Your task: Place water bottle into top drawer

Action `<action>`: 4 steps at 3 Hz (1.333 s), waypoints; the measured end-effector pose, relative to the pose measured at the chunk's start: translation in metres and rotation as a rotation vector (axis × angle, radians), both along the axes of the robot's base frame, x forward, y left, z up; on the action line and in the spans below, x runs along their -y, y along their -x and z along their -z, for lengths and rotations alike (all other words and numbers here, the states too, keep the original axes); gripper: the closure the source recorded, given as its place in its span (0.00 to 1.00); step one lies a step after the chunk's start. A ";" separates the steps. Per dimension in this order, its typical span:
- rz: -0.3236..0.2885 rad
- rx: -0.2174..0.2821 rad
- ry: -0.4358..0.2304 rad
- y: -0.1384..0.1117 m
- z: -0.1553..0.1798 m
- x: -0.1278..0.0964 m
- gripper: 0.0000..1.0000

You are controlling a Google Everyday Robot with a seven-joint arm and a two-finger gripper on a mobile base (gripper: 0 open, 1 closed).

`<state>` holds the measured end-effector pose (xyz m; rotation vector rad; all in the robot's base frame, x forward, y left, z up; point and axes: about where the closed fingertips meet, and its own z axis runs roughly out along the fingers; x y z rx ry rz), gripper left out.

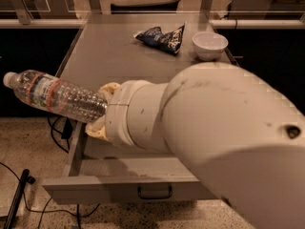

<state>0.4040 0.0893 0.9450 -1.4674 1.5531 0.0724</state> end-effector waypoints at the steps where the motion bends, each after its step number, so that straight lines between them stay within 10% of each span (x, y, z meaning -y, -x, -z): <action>1: 0.008 0.010 0.006 -0.005 -0.001 0.000 1.00; 4: 0.093 -0.069 0.104 -0.101 0.054 0.097 1.00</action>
Offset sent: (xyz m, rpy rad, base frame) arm 0.0825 -0.0522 -0.0445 -0.0863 0.0396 -0.0768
